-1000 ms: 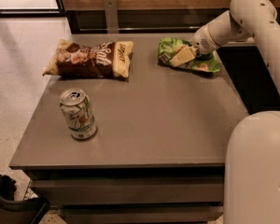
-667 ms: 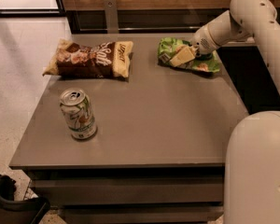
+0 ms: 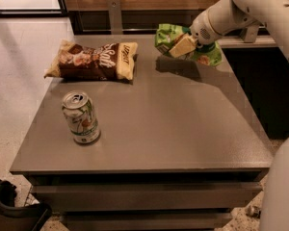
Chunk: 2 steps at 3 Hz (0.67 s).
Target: Pick green rice chip bag
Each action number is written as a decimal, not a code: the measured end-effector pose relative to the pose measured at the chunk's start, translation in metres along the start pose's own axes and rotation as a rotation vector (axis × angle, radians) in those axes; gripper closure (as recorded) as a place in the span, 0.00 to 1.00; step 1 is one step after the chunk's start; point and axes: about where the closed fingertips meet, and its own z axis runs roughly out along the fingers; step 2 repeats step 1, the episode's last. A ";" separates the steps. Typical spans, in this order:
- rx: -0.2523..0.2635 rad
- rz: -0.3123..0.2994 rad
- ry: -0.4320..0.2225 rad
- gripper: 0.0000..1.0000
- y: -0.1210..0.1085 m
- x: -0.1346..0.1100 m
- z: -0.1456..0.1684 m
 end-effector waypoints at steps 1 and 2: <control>0.130 -0.098 -0.010 1.00 0.024 -0.048 -0.037; 0.130 -0.098 -0.010 1.00 0.024 -0.048 -0.037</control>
Offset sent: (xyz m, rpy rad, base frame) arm 0.0000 0.0000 0.0000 0.0000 0.0000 0.0000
